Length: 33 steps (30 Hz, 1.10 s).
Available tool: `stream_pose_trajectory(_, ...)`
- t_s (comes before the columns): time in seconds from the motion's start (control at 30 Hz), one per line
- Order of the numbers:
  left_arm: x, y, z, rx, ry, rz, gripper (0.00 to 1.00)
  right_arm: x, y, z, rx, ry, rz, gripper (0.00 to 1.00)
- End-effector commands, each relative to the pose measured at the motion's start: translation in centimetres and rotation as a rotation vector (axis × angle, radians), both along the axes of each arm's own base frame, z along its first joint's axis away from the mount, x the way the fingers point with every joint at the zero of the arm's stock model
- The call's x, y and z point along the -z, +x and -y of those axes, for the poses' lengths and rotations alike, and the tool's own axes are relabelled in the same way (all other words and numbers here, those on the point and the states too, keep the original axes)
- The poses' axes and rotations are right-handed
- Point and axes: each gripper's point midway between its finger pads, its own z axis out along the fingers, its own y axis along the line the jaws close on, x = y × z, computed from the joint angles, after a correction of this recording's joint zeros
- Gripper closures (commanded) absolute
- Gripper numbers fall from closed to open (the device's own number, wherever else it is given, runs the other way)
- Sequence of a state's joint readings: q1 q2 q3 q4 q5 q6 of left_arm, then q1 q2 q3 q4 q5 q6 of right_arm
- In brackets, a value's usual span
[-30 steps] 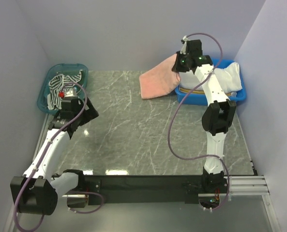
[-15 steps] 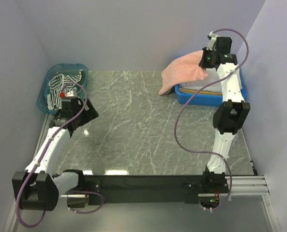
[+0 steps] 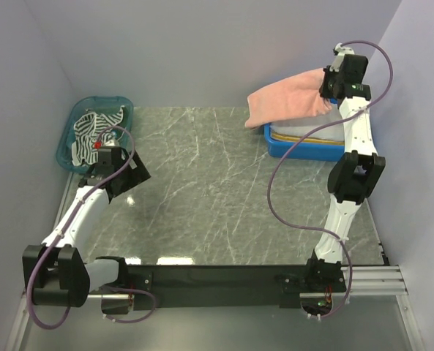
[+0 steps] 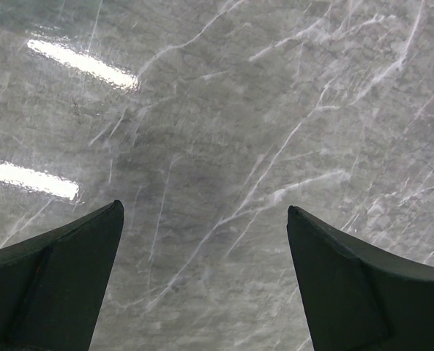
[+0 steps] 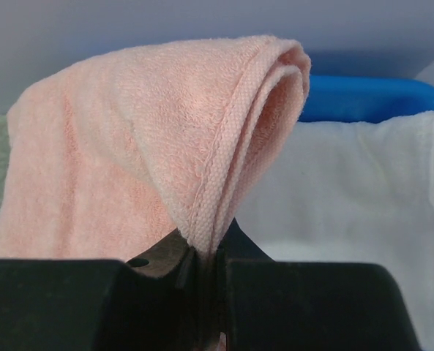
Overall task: Fold and stack the towels
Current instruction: Neatly place the folded towel into the bin
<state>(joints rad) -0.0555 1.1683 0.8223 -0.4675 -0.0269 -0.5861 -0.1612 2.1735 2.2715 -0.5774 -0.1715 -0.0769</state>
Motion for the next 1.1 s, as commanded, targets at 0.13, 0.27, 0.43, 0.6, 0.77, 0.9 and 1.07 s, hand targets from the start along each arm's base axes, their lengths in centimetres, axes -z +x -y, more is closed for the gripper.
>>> stream_pose_trajectory(0.13, 0.4, 0.7, -0.3, 0.005, 0.017, 0.002, 0.01, -4.4, 0.6, 4.2, 0.091, -0.115, 0.139, 1.0)
stream_pose_trajectory(0.27, 0.6, 0.7, -0.3, 0.003, 0.019, -0.007, 0.01, -4.7, 0.2, 5.0, 0.1, -0.143, 0.132, 1.0)
stream_pose_trajectory(0.43, 0.9, 0.7, -0.3, 0.006, 0.019, -0.018, 0.01, -3.7, -0.3, 6.2, 0.112, -0.162, 0.106, 1.0)
stream_pose_trajectory(0.6, 1.0, 0.6, -0.3, 0.004, 0.021, -0.024, 0.01, -3.3, -0.4, 7.0, 0.126, -0.176, 0.098, 1.0)
stream_pose_trajectory(0.77, 1.1, 0.7, -0.3, 0.006, 0.019, -0.025, 0.01, -2.2, 0.0, 7.2, 0.127, -0.168, 0.083, 1.0)
stream_pose_trajectory(0.9, 1.2, 0.7, -0.2, 0.011, 0.017, -0.031, 0.0, -0.6, 0.3, 7.5, 0.149, -0.15, 0.059, 0.97)
stream_pose_trajectory(1.07, 1.2, 0.7, -0.2, 0.013, 0.015, -0.032, 0.0, 0.6, 0.3, 8.8, 0.215, -0.173, 0.04, 0.96)
